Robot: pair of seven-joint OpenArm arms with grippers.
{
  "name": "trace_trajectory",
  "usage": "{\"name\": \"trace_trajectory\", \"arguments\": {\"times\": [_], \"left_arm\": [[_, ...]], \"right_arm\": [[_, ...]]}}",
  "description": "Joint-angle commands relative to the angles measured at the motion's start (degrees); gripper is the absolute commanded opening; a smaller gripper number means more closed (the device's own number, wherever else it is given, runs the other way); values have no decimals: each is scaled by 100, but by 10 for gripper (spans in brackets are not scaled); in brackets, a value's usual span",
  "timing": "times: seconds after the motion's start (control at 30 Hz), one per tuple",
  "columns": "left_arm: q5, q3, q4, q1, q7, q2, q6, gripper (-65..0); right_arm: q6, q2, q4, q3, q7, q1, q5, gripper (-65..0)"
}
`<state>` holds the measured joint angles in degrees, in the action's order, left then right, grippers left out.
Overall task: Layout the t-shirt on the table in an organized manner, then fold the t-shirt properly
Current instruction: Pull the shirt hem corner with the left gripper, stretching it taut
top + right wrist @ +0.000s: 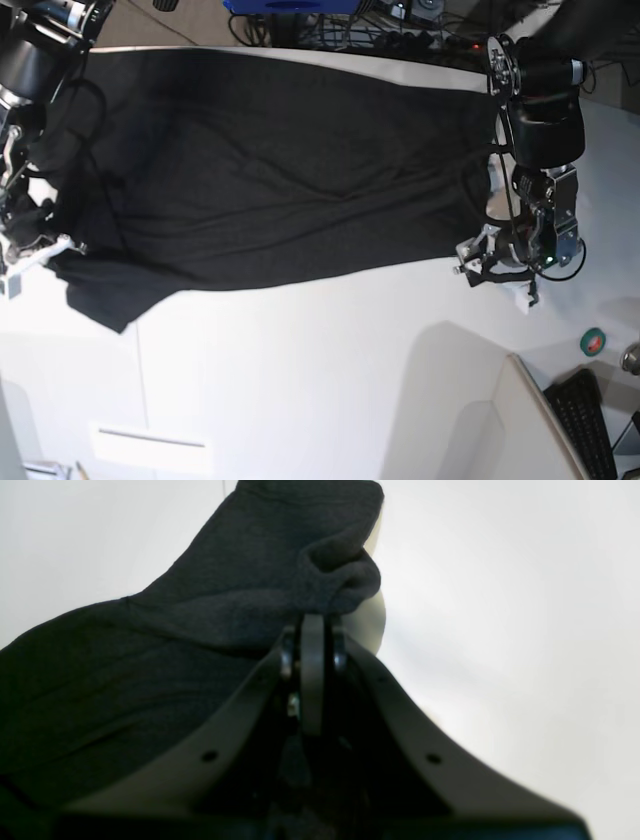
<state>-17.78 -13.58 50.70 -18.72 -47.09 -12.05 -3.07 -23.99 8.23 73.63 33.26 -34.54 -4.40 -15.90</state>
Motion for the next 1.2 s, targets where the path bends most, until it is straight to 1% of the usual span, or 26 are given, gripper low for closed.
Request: {"name": "trace_trajectory", "arguments": {"times": [0.0, 0.1, 0.3, 0.33, 0.37, 0.4, 0.43, 0.53, 0.67, 0.77, 0.83, 0.93, 1.0, 1.07, 1.13, 1.17], "left_arm": [[-108, 132, 7, -49, -78, 14, -67, -211], [-125, 264, -2, -22, -69, 14, -40, -230], [-134, 264, -2, -14, -69, 14, -40, -234], [-134, 273, -2, -14, -69, 14, -40, -239], [-134, 290, -2, -14, -69, 14, -49, -263], [-134, 299, -10, -14, -69, 14, -49, -316], [-134, 317, -10, -14, -69, 14, -58, -393], [-134, 317, -10, -14, -69, 14, -58, -650], [-134, 317, 7, -110, -69, 23, -40, -650], [-134, 317, 42, -313, -69, 23, -40, -650], [-134, 317, 60, -444, -69, 23, -58, -650], [-134, 317, 60, -691, -69, 32, -58, -650], [-134, 325, 60, -840, -78, 58, -58, -650], [-125, 334, 60, -989, -78, 164, -58, -650], [-108, 352, 60, -1113, -87, 190, -67, -650], [-134, 466, 42, -1183, -87, 216, -67, -650]], "right_arm": [[-14, 87, 88, 11, 127, -100, -58, -650], [-14, 87, 88, 11, 127, -100, -58, -650], [-14, 87, 88, 11, 127, -100, -58, -650], [-14, 87, 88, 11, 127, -100, -58, -650], [-14, 87, 88, 11, 127, -100, -58, -650], [-14, 87, 88, 11, 127, -100, -58, -650], [-14, 87, 88, 11, 127, -100, -58, -650], [-14, 87, 70, 11, 153, -100, -58, -650], [-14, 131, -554, 2, 206, -355, -58, -650], [-14, 280, -932, -16, 479, -496, -58, -650], [-14, 368, -1152, -227, 593, -637, -58, -650], [-14, 632, -1582, -649, 751, -900, -58, -650], [-14, 764, -1934, -807, 971, -1111, -58, -650], [-14, 887, -2294, -851, 1314, -1322, -58, -650], [-14, 975, -2593, -904, 1622, -1542, -58, -650], [-14, 1045, -2752, -1009, 1745, -1639, -58, -650]]}}
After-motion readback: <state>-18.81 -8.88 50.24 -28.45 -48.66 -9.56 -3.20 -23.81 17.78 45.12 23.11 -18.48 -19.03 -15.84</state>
